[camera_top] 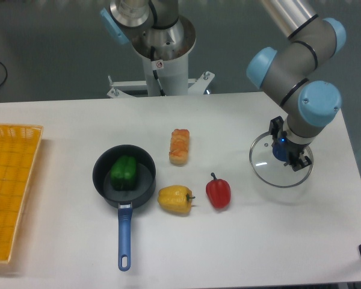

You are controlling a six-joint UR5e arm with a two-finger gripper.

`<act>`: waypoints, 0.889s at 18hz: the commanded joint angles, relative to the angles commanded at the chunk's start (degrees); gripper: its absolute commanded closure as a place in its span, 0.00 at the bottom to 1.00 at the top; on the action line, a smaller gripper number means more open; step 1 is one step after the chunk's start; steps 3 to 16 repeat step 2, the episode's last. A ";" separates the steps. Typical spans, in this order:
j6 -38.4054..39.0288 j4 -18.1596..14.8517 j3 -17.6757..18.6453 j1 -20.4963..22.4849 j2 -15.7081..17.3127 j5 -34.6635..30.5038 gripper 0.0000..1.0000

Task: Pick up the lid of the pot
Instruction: 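Lift the glass lid up by its knob off the table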

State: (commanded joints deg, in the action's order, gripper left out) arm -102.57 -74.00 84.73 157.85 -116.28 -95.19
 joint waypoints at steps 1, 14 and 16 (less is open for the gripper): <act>0.00 -0.09 0.00 0.00 0.00 0.00 0.46; 0.00 -0.18 0.00 0.00 0.09 0.00 0.46; 0.00 -0.18 0.00 0.00 0.09 0.00 0.46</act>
